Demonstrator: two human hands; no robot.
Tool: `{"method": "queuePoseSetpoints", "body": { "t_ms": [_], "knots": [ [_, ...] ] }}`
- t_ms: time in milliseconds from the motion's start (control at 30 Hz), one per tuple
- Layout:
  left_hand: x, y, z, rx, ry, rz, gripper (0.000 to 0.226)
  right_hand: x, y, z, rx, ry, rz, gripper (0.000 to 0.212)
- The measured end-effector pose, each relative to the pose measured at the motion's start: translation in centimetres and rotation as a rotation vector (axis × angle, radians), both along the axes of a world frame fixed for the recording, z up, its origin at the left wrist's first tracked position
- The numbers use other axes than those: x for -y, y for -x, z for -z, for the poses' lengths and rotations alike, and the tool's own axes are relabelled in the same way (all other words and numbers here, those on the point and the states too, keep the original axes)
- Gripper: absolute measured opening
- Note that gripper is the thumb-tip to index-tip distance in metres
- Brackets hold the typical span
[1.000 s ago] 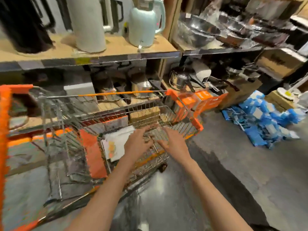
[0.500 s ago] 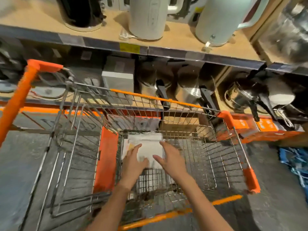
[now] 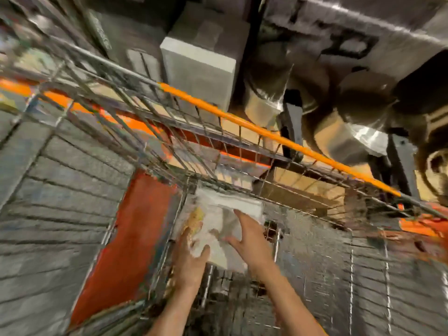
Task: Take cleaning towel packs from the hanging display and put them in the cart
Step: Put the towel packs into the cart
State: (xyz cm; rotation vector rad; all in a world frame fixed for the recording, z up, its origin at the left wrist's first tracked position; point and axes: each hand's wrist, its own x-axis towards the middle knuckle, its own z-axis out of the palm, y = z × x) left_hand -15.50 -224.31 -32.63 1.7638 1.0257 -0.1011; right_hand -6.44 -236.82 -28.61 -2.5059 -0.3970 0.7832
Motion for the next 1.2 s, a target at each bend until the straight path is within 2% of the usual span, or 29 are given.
{"method": "queuePoseSetpoints", "body": {
  "t_ms": [133,233,433,567,700,833,1000,1200],
  "knots": [
    [0.5,0.1,5.1,-0.127,-0.095,-0.08,0.066,-1.1,-2.7,5.1,-0.098,-0.024,-0.083,0.079],
    [0.6,0.6,8.1,-0.063,-0.06,-0.175,0.074,-2.9,-4.8,8.2,-0.106,-0.068,-0.071,0.08],
    [1.4,0.9,9.3,-0.086,-0.134,-0.127,0.077,-5.7,-8.0,12.5,-0.122,-0.038,-0.234,0.095],
    [2.3,-0.6,10.1,-0.057,-0.023,-0.29,0.082,-6.2,-8.9,13.7,-0.114,0.063,-0.289,0.106],
    [2.5,-2.5,10.1,-0.121,0.023,-0.337,0.085,-6.3,-8.7,14.3,-0.13,0.131,-0.273,0.112],
    [2.8,-3.0,9.6,-0.131,0.064,-0.311,0.088,-6.7,-9.0,14.2,-0.191,0.157,-0.264,0.105],
    [2.9,-3.0,9.1,-0.098,0.105,-0.318,0.09,-6.2,-9.0,13.4,-0.279,0.018,-0.204,0.082],
    [2.8,-3.2,8.6,-0.106,0.154,-0.325,0.088,-6.2,-8.5,12.1,-0.334,-0.097,-0.159,0.075]
  ]
}}
